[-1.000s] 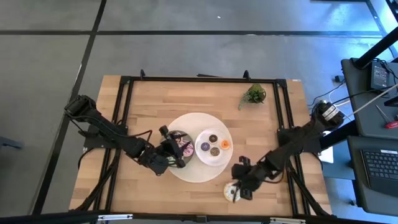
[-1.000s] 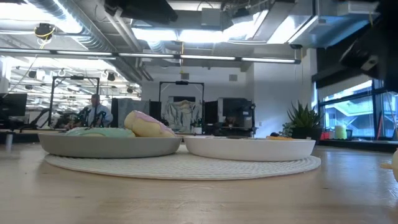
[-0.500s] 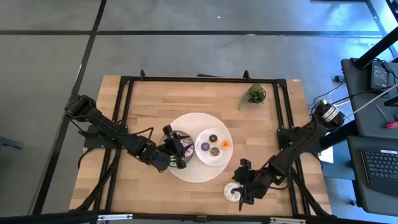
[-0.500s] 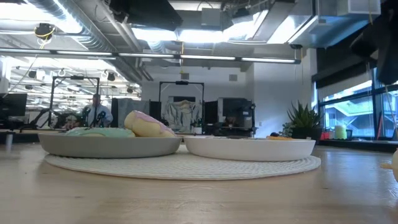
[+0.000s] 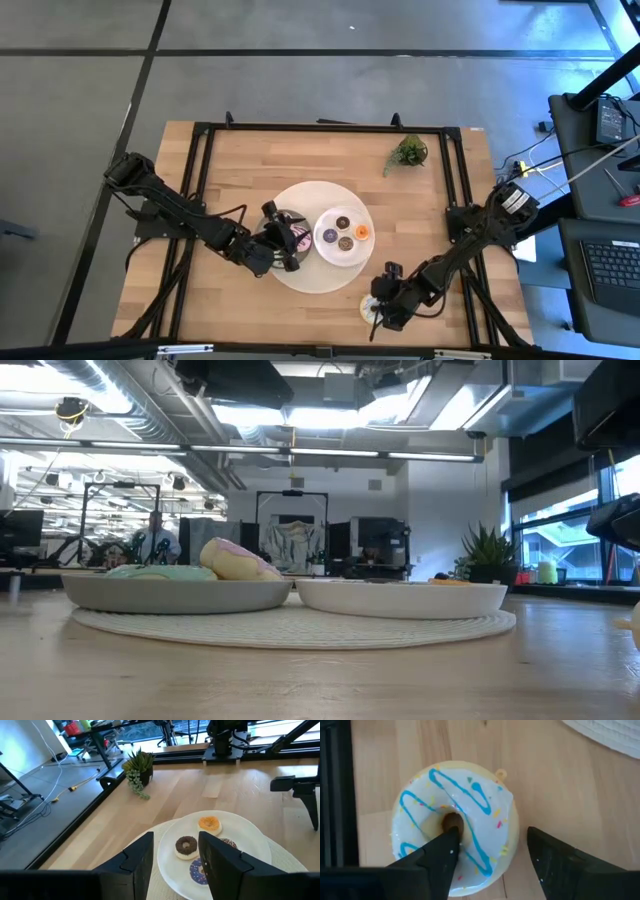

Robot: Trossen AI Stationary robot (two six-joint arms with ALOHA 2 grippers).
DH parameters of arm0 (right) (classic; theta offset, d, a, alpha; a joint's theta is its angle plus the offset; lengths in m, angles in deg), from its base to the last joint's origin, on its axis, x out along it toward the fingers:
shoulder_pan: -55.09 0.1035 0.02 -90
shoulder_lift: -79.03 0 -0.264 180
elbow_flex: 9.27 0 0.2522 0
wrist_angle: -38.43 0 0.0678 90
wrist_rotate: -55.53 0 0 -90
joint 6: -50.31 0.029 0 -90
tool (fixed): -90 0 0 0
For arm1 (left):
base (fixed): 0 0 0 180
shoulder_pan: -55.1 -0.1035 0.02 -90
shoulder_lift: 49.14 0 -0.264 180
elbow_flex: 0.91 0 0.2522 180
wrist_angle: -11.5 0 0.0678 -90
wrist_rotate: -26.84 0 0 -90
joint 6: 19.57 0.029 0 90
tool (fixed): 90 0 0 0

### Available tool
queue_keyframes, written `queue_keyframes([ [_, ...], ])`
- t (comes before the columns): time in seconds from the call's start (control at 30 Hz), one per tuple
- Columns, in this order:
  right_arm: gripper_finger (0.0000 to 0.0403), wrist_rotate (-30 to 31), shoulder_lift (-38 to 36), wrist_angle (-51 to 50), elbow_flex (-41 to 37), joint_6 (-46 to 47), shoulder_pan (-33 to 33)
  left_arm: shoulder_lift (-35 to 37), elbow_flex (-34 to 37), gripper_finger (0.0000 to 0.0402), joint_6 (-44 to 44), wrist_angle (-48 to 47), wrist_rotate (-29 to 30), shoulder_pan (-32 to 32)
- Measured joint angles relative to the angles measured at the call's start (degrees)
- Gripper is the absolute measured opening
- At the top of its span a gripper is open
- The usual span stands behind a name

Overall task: Pick & Place donuts
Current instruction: Put the large white donut on the gray plate

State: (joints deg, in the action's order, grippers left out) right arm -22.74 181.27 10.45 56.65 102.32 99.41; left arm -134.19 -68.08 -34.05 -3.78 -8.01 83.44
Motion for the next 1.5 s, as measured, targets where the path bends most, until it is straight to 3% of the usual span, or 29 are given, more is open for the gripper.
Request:
queue_keyframes([
  [0.27, 0.0145, -2.08, -0.13, 0.00, -0.02, -3.09, -1.31, 0.00, 0.00, 0.0148, -0.83, 0.00, 0.00, 0.00],
  [0.43, 0.0092, -7.43, -2.22, -1.58, -0.26, -6.49, -4.58, 0.00, 0.00, 0.0151, -1.68, 0.00, 0.02, 0.00],
  [0.67, 0.0056, -7.02, -10.12, -4.52, -0.35, -15.99, -10.85, 0.00, 0.00, 0.0150, 0.24, 0.00, 0.50, 0.22],
  [0.8, 0.0054, 0.64, -14.64, -4.26, -0.27, -23.74, -15.74, 0.00, 0.02, 0.0148, -0.66, 0.00, 1.15, 0.87],
  [0.93, 0.0054, 19.70, -16.76, 1.38, -0.26, -33.12, -19.95, 0.00, 0.01, 0.0151, -0.42, 0.39, -0.98, 0.80],
  [1.07, 0.0053, 36.72, -16.83, 13.65, -0.26, -43.38, -23.06, 0.00, 0.02, 0.0152, -0.74, 2.43, -1.04, 0.51],
  [1.23, 0.0053, 39.99, -16.83, 25.50, -0.20, -53.90, -24.68, 0.00, 0.02, 0.0148, -0.69, 3.45, -0.76, 0.30],
  [1.5, 0.0053, 42.03, -16.80, 29.96, -0.15, -58.36, -25.43, 0.00, 0.02, 0.0155, -0.57, 5.18, 10.04, -2.34],
])
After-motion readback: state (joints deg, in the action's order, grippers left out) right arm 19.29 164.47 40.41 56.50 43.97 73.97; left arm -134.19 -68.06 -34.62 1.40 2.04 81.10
